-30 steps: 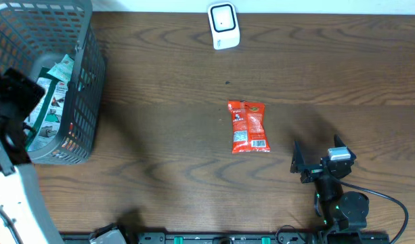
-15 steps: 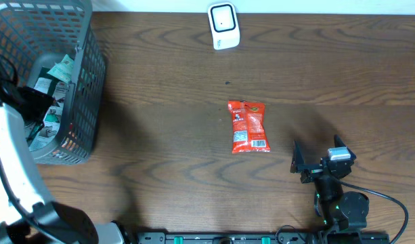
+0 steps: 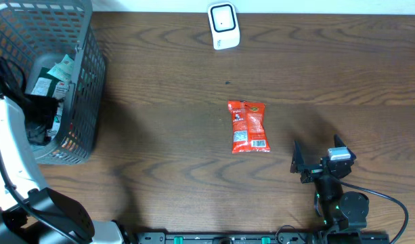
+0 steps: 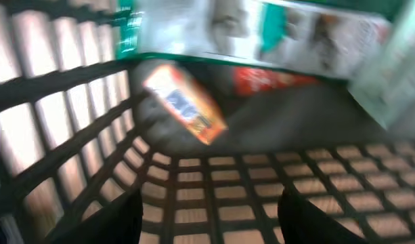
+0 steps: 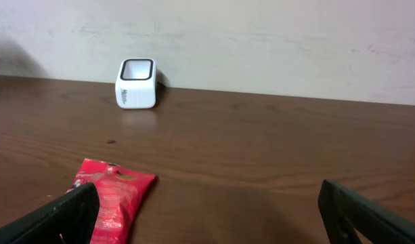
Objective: Scan the item barcode
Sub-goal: 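Reach the left gripper into the basket and grasp the Kleenex pack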
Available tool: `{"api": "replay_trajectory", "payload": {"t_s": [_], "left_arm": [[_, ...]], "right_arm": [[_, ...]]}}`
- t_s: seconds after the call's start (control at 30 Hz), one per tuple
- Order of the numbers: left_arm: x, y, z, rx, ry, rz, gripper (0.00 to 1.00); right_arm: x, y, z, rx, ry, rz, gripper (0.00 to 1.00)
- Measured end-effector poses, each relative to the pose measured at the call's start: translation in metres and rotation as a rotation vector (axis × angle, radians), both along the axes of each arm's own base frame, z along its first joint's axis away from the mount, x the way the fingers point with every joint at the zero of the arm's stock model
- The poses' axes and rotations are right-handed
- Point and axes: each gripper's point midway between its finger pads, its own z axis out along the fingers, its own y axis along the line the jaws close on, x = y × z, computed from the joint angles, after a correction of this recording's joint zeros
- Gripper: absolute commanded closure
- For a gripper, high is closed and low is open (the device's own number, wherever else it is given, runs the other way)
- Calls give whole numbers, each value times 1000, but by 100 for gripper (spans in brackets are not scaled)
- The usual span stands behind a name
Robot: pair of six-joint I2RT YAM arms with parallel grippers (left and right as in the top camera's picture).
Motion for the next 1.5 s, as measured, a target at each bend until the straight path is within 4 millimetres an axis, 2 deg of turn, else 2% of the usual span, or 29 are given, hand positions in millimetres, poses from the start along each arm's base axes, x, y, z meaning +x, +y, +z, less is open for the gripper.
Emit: {"api": "replay_trajectory", "payload": {"t_s": [0.17, 0.4, 0.67, 1.03, 1.1, 1.2, 1.27, 1.5], "left_arm": [[-14, 7, -5, 24, 46, 206, 35], [-22, 8, -32, 26, 76, 323, 35], [-22, 11, -61, 40, 65, 361, 36], [-20, 13, -84, 43, 74, 361, 36], [-20, 14, -93, 37, 98, 361, 41], [-22, 13, -109, 20, 145, 359, 55], [-24, 11, -117, 11, 171, 360, 60], [-24, 11, -121, 7, 178, 358, 76]], "right_arm": [[0, 0, 0, 0, 0, 0, 0], [0, 0, 0, 0, 0, 0, 1], [0, 0, 0, 0, 0, 0, 1], [0, 0, 0, 0, 0, 0, 1], [0, 0, 0, 0, 0, 0, 1], [0, 0, 0, 0, 0, 0, 1], [0, 0, 0, 0, 0, 0, 1], [0, 0, 0, 0, 0, 0, 1]]}}
